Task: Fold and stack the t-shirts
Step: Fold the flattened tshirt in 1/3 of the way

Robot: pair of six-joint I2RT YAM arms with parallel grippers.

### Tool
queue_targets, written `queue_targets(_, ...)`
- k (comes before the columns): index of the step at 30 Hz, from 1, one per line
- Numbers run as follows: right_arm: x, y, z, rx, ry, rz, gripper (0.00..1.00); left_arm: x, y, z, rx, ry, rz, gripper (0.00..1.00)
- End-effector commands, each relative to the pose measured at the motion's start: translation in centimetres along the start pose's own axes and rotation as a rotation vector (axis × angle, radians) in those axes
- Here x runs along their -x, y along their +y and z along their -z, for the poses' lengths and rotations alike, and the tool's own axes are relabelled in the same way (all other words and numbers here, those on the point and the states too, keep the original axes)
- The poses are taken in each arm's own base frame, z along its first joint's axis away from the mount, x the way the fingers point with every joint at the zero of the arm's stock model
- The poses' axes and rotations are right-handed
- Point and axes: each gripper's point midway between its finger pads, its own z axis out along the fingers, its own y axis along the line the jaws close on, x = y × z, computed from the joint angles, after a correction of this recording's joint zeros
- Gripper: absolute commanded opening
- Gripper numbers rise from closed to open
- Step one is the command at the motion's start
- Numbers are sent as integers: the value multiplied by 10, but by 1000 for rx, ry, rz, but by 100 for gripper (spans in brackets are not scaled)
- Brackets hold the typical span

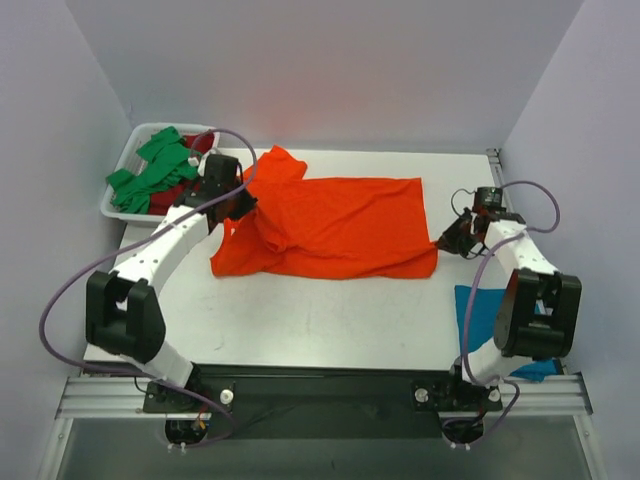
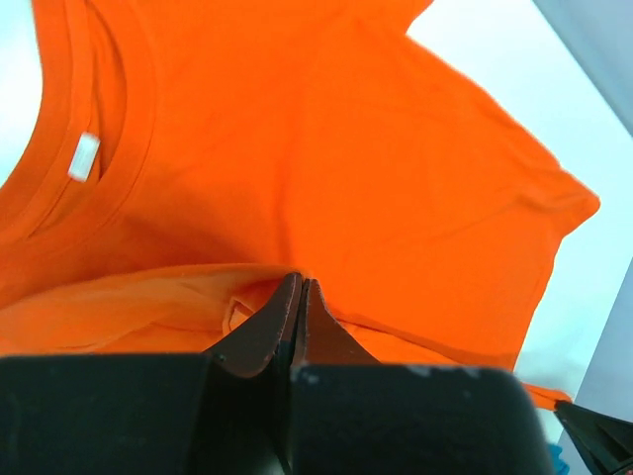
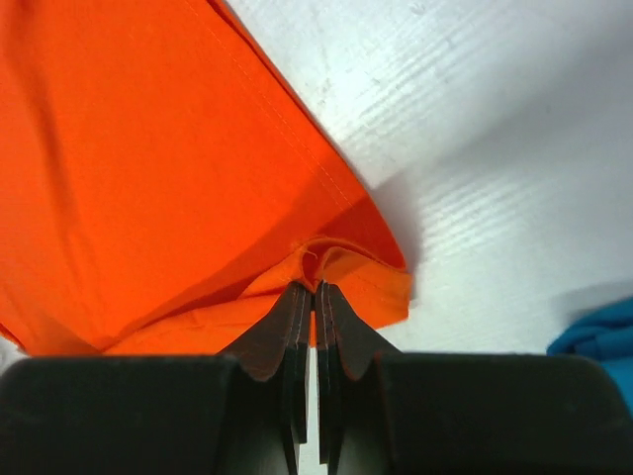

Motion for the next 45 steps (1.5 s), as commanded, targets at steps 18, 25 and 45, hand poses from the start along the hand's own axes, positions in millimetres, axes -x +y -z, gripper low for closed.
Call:
queue_targets(18, 42, 37, -38, 42, 14, 9, 0, 77, -14, -49, -38, -71, 38, 0)
queue_targets(25, 45, 39, -47, 37, 26, 27, 0, 81, -15, -68, -38, -57, 23, 0)
queue_targets(45, 24, 17, -21, -13, 25, 38, 43, 58, 2, -49, -55, 9, -14, 62)
